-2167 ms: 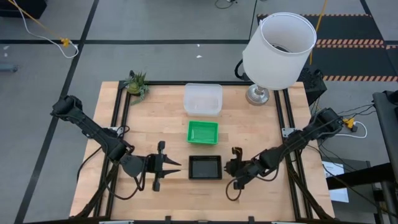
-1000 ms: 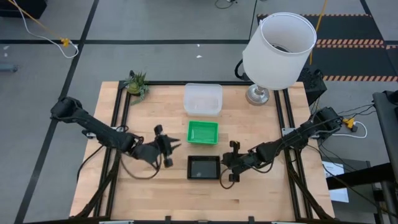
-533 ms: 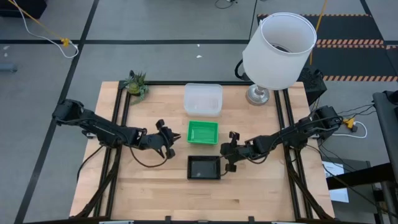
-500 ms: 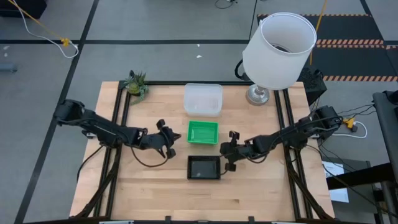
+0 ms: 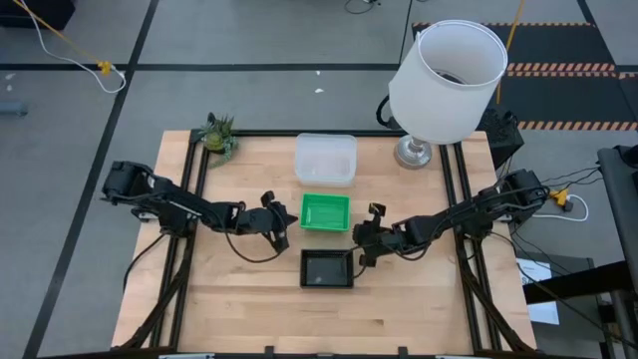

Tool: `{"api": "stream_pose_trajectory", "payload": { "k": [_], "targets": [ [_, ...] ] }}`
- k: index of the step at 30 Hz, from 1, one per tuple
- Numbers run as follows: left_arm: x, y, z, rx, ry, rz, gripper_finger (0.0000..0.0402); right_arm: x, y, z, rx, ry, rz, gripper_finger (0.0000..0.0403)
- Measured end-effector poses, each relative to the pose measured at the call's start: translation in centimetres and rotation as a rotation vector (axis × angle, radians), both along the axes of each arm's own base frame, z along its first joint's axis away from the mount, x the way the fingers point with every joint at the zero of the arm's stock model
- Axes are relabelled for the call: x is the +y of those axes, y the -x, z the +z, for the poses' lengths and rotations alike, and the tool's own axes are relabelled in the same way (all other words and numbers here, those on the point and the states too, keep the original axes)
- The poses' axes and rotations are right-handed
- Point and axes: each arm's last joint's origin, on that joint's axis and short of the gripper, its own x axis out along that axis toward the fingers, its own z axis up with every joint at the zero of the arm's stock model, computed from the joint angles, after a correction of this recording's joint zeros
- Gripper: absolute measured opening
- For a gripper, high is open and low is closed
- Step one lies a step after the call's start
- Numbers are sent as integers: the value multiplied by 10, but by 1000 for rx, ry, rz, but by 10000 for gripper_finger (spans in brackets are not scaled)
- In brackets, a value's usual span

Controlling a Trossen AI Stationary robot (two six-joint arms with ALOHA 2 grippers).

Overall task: Stack baskets by color
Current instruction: Adjust the stacked green bins

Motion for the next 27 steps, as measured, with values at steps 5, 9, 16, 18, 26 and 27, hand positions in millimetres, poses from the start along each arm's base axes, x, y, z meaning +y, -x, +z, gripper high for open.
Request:
{"api": "stream_pose_trajectory", "payload": {
  "k": [5, 9, 16, 18, 26, 27],
  "targets": [
    [-2, -5, -2, -33, 3, -63, 15, -1, 0, 1, -8, 53, -16, 20],
    [-4, -8, 3, -79, -11, -108, 5, -4, -1, 1, 2, 70, -7, 20],
    [-6, -8, 3, -86, -5, -128, 17, -10, 2, -4, 4, 72, -29, 20],
    [-6, -8, 3, -85, -3, -130, 17, -12, 3, -8, 0, 68, -30, 20],
    [-5, -7, 1, -57, -5, -126, 5, -12, 5, -13, -45, 56, -1, 20],
    [-5, -7, 1, -52, -2, -125, 8, -12, 5, -13, -46, 59, -3, 20]
  ]
}}
